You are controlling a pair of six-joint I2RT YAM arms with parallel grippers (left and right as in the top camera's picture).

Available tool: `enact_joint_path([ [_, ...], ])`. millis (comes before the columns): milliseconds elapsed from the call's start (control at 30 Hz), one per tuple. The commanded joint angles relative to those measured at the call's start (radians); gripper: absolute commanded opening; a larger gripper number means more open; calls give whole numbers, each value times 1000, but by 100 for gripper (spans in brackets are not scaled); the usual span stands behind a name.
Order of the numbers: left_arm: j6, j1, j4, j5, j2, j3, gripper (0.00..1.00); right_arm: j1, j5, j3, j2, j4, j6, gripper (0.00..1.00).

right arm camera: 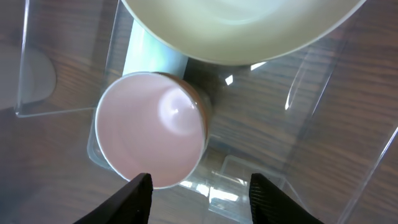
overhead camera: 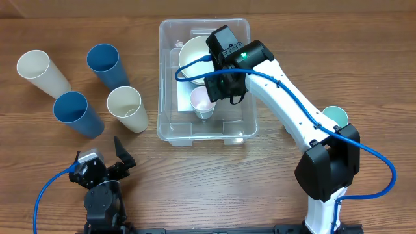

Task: Pack container
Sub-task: 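Drop the pink cup into the grey cup and release, then move the right gripper to the teal cup and grasp it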

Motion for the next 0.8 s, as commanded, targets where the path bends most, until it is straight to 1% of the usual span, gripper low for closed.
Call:
enact_joint_path([
  [0,20,5,0,-19,-5,-2,100,1,1,84,-17,-46,-1,52],
  [133,20,5,0,-19,-5,-2,100,-41,19,211,-65,-155,1,51],
  [233,20,5,0,-19,-5,-2,100,-140,97,286,-107,-277,36,50],
  [333,20,5,0,-19,-5,-2,100,-272,127,289,-132,-359,81,53],
  [367,20,5,0,-19,-5,-2,100,-334,133,289,-134,-391,109,57],
  [400,20,5,0,-19,-5,-2,100,-393,144,289,-134,-415,137,59],
  [433,20,5,0,-19,-5,-2,100,-452,145,289,-134,-432,138,63],
  [567,20,5,0,-19,-5,-2,100,-649,147,288,-134,-476,160,65],
  [633,20,5,0,-19,-5,-2,100,-747,111,270,-138,-476,159,65],
  [767,20,5,0,-19,-5,-2,100,-849,111,182,-147,-476,151,65],
])
